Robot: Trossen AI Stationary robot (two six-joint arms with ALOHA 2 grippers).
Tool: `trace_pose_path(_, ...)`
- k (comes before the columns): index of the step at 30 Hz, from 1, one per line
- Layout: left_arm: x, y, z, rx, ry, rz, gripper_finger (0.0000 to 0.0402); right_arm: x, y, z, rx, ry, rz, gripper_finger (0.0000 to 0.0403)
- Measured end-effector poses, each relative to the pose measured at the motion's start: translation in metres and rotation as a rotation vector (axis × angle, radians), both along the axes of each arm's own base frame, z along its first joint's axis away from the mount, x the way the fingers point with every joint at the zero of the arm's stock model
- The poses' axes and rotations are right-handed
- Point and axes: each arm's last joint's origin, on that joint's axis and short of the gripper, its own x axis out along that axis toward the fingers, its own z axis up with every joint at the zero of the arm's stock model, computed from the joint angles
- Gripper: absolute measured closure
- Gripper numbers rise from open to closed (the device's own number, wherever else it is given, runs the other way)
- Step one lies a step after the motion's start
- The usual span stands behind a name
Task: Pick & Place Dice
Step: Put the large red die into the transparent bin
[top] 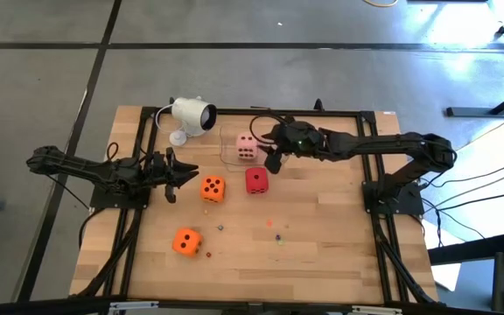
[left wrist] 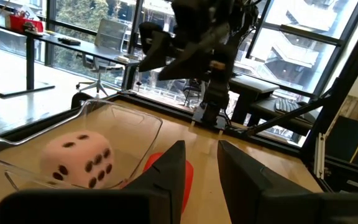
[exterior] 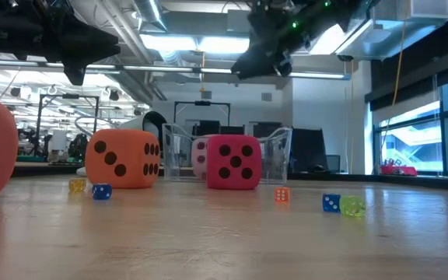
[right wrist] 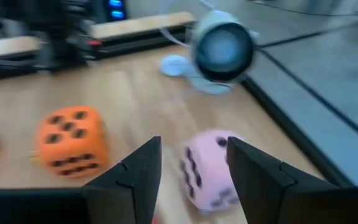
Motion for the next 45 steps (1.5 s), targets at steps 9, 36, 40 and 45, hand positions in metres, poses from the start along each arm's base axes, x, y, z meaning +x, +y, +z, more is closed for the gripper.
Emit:
trace_pose_path(9, 0.0, 0.0, 0.0, 0.0, 0.0, 0.0, 0.0313, 0.004, 0.023, 0.003, 0.124, -0.03, 0.189, 0.0222)
trace_pose_path(36, 0.033, -0.001, 0.047, -0.04, 0.003, 0.075, 0.0313, -0.013, 0.072, -0.019, 0.075, 0.256, 0.094, 0.0222)
trace_pose_path(40, 0.049, -0.004, 0.056, -0.027, 0.039, 0.044, 0.0313, -0.018, 0.079, -0.026, 0.022, 0.299, 0.058, 0.0222)
trace_pose_path(45, 0.069, -0.007, 0.07, 0.007, 0.115, 0.028, 0.0313, -0.022, 0.086, -0.036, 0.007, 0.328, 0.068, 0.0222)
